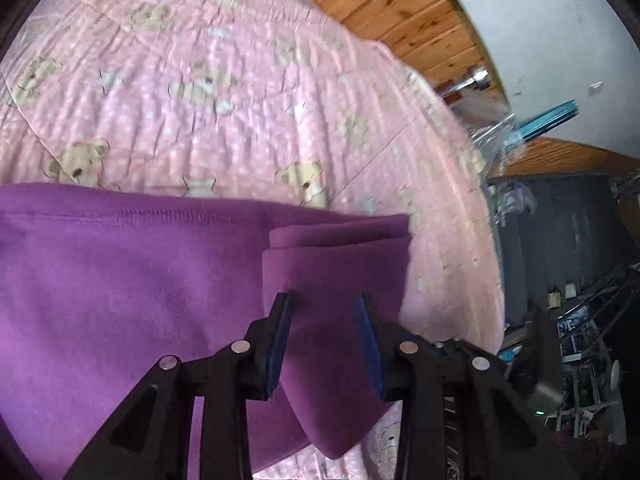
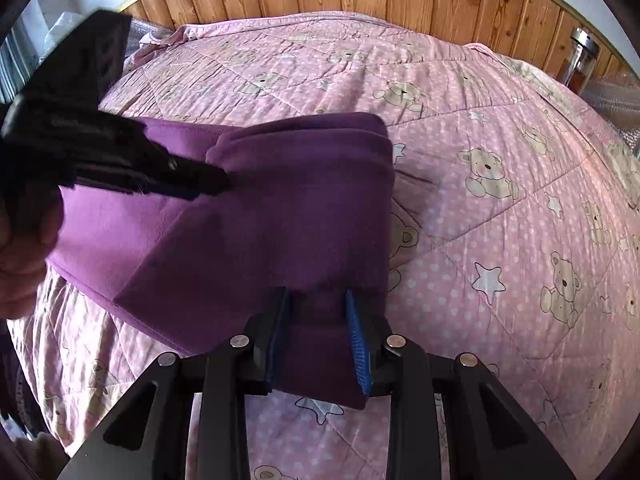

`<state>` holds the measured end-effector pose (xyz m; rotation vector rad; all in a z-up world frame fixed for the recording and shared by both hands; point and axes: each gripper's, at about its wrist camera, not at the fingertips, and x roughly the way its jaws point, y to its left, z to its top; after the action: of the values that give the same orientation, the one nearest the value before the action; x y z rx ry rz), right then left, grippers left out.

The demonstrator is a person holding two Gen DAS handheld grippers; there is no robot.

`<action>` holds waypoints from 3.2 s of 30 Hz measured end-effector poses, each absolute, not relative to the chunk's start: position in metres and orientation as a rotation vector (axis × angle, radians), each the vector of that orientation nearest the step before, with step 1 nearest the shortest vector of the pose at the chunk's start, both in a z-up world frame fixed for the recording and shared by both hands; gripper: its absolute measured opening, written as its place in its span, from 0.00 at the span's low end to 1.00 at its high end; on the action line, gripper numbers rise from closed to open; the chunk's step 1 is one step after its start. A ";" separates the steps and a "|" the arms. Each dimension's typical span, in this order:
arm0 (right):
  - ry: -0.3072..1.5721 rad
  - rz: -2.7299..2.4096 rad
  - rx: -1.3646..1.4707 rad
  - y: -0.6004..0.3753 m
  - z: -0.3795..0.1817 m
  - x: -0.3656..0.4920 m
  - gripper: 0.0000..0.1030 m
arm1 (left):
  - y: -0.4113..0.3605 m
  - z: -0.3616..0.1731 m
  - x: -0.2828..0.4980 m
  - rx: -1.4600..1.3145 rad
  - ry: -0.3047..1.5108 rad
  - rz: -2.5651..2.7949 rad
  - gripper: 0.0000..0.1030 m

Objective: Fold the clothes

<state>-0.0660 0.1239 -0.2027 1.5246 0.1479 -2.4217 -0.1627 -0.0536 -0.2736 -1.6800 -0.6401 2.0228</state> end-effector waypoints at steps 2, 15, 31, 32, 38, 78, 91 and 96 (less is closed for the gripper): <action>0.134 -2.473 1.458 0.122 -0.187 -0.062 0.28 | -0.056 -0.282 -0.168 -1.689 -0.701 2.012 0.36; 0.468 -2.343 1.362 0.055 -0.216 -0.044 0.43 | -0.113 -0.261 -0.092 -1.654 -0.921 2.134 0.36; 0.575 -2.172 1.201 -0.166 -0.172 -0.043 0.46 | -0.495 -0.254 0.125 -1.514 -1.536 2.947 0.52; 0.568 -2.112 1.200 -0.196 -0.176 -0.040 0.46 | -0.505 -0.263 0.126 -1.498 -1.574 2.911 0.52; 0.361 -1.862 1.332 -0.340 -0.187 -0.045 0.48 | -0.509 -0.299 0.098 -1.416 -1.603 2.715 0.53; -0.257 -1.959 1.753 -0.144 -0.192 -0.143 0.20 | -0.206 -0.187 -0.013 -1.067 0.149 2.599 0.25; -0.750 -2.015 1.698 -0.032 -0.245 -0.124 0.44 | -0.281 -0.190 -0.006 -1.268 -0.327 2.388 0.26; -0.640 -1.999 1.739 -0.069 -0.263 -0.104 0.55 | -0.352 -0.226 -0.061 -1.476 -0.515 2.483 0.26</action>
<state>-0.1038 -0.0688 -0.2632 1.7389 -0.6398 -1.9989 -0.0605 -0.3520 -0.2258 -1.4757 -0.5149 2.4829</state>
